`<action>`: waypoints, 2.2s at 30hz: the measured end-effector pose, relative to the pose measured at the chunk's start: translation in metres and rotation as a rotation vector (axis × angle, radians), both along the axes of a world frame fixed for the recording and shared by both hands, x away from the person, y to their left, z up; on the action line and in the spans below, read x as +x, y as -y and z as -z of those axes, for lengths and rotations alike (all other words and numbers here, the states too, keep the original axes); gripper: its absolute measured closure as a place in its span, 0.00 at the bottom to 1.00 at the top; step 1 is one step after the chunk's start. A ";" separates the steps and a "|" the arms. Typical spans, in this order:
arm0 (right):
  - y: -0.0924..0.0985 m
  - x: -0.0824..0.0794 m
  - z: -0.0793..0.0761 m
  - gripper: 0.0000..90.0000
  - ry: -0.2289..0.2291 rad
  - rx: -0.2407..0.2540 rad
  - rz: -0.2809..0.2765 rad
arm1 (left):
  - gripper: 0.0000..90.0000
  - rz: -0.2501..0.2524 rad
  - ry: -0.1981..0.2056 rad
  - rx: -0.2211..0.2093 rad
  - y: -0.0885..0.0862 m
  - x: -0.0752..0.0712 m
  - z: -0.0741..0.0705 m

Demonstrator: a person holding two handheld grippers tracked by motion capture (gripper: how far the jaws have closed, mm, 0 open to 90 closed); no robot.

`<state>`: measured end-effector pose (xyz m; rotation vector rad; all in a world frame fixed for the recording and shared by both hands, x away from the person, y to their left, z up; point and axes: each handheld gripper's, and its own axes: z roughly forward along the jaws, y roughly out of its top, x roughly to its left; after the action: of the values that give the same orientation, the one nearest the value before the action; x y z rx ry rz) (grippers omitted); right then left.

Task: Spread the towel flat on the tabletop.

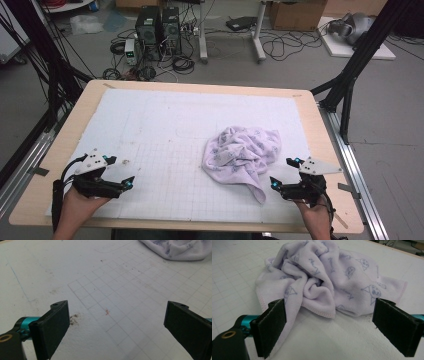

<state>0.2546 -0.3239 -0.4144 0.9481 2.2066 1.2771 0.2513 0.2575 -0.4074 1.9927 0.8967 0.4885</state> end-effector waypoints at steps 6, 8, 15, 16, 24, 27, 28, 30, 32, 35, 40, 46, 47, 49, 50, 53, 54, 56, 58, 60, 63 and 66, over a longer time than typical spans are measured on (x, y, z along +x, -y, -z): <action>0.000 0.001 0.001 0.12 0.003 -0.005 -0.004 | 0.08 -0.001 -0.006 0.004 0.000 0.000 0.001; -0.001 0.000 0.001 0.12 0.003 -0.005 -0.002 | 0.08 -0.003 -0.006 0.004 0.000 0.000 0.001; -0.001 -0.001 0.000 0.12 0.016 -0.001 -0.004 | 0.08 -0.008 -0.007 0.004 -0.001 0.000 0.001; -0.001 -0.001 0.000 0.12 0.012 0.010 -0.010 | 0.08 -0.007 -0.007 0.002 -0.001 0.000 0.001; -0.002 -0.001 -0.001 0.12 0.002 0.025 -0.015 | 0.08 -0.008 -0.005 0.003 -0.002 0.000 0.002; -0.003 0.001 -0.006 0.12 0.004 0.045 -0.029 | 0.08 -0.008 -0.006 0.003 -0.001 0.000 0.002; -0.003 0.001 -0.006 0.12 0.004 0.045 -0.029 | 0.08 -0.008 -0.005 0.003 -0.001 0.000 0.002; -0.004 0.002 -0.010 0.12 0.006 0.059 -0.034 | 0.08 -0.008 -0.008 -0.001 -0.001 0.000 0.002; -0.008 0.007 -0.017 0.12 0.005 0.067 -0.052 | 0.08 -0.007 -0.008 0.000 0.000 0.000 0.003; -0.013 0.012 -0.022 0.12 0.011 0.066 -0.070 | 0.08 -0.007 -0.007 0.001 0.000 -0.001 0.003; -0.030 0.029 -0.036 0.12 0.001 0.041 -0.114 | 0.08 -0.015 -0.006 -0.002 -0.001 -0.002 0.002; -0.051 0.052 -0.048 0.12 -0.024 -0.001 -0.133 | 0.08 -0.019 -0.009 -0.003 -0.001 0.000 0.003; -0.057 0.059 -0.048 0.12 -0.038 0.002 -0.146 | 0.08 -0.019 -0.011 0.000 -0.001 0.000 0.003; -0.060 0.062 -0.047 0.12 -0.037 0.003 -0.151 | 0.08 -0.020 -0.012 -0.002 0.000 0.001 0.003; -0.068 0.070 -0.042 0.12 -0.062 -0.011 -0.165 | 0.08 -0.019 -0.012 -0.002 0.000 0.001 0.003; -0.082 0.081 -0.031 0.12 -0.098 -0.053 -0.184 | 0.08 -0.019 -0.012 0.000 0.000 0.001 0.004; -0.082 0.081 -0.031 0.12 -0.098 -0.053 -0.184 | 0.08 -0.019 -0.012 0.000 0.000 0.001 0.004; -0.094 0.089 -0.016 0.17 -0.135 -0.098 -0.205 | 0.08 -0.020 -0.014 0.002 -0.001 0.001 0.004; -0.100 0.092 -0.008 0.17 -0.152 -0.114 -0.211 | 0.08 -0.023 -0.016 0.001 -0.001 0.001 0.005; -0.106 0.095 0.003 0.22 -0.174 -0.145 -0.209 | 0.08 -0.024 -0.017 0.001 -0.001 0.001 0.005; -0.111 0.095 0.016 0.37 -0.184 -0.165 -0.195 | 0.08 -0.024 -0.021 0.005 -0.001 0.002 0.006; -0.110 0.094 0.017 0.50 -0.175 -0.169 -0.185 | 0.08 -0.024 -0.022 0.004 -0.001 0.003 0.006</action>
<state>0.3489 -0.2137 -0.4309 0.8338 2.5431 1.0974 0.2539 0.2581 -0.4138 1.9962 0.9345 0.4833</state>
